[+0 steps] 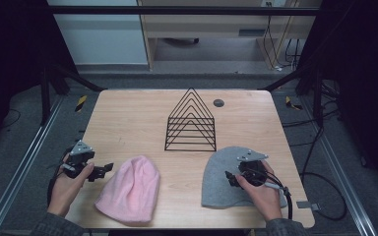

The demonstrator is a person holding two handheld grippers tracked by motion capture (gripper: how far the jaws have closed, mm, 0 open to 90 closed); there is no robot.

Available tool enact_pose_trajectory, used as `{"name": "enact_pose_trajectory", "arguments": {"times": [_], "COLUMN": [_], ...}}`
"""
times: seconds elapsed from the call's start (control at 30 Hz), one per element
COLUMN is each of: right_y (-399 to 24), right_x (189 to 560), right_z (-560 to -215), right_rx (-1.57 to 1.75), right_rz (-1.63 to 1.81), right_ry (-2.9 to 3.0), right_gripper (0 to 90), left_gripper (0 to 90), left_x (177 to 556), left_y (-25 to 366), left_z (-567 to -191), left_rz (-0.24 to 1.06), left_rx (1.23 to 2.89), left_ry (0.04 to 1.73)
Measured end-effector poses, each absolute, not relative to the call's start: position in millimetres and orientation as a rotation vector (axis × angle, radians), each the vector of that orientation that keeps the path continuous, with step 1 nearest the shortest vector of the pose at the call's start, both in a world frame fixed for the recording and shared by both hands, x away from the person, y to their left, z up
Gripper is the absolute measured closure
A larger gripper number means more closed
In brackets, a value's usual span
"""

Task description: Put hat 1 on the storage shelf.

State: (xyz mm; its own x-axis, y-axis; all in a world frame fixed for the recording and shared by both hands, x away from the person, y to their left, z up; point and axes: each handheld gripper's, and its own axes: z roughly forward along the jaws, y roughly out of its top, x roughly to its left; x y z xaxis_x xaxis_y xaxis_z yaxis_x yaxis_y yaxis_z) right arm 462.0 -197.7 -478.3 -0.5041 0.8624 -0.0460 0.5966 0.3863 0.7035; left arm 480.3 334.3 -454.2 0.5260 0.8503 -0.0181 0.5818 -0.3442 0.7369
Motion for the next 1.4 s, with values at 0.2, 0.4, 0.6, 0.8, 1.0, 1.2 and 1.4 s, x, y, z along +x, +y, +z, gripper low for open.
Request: {"name": "enact_pose_trajectory", "arguments": {"times": [0.2,0.4,0.6,0.8,1.0,1.2,1.4], "right_y": [-206.8,-211.3,-212.1,-212.2,-212.2,-210.5,-210.4], "right_x": [458.4,459.5,458.7,459.1,459.5,459.0,460.0], "right_z": [-480.2,-483.4,-482.3,-481.4,-480.1,-479.3,-480.5], "right_rx": [1.243,1.271,1.272,1.296,1.301,1.293,1.298], "right_rz": [0.862,0.861,0.865,0.856,0.876,0.885,0.880], "right_ry": [2.207,2.197,2.187,2.182,2.190,2.187,2.196], "right_gripper": [24.0,23.8,24.0,21.6,22.9,24.8,24.8], "left_gripper": [10.1,10.5,10.9,14.2,19.6,24.1,33.3], "left_x": [473.7,482.7,503.7,520.5,533.2,541.3,541.3], "left_y": [320.8,295.2,269.9,250.1,236.9,230.2,226.5], "left_z": [-438.8,-423.0,-415.5,-413.7,-426.9,-443.7,-455.1], "left_rz": [0.465,0.347,0.269,0.262,0.235,0.194,0.175], "left_rx": [2.102,2.197,2.297,2.411,2.479,2.485,2.498], "left_ry": [1.095,0.988,0.932,0.876,0.868,0.879,0.869]}}
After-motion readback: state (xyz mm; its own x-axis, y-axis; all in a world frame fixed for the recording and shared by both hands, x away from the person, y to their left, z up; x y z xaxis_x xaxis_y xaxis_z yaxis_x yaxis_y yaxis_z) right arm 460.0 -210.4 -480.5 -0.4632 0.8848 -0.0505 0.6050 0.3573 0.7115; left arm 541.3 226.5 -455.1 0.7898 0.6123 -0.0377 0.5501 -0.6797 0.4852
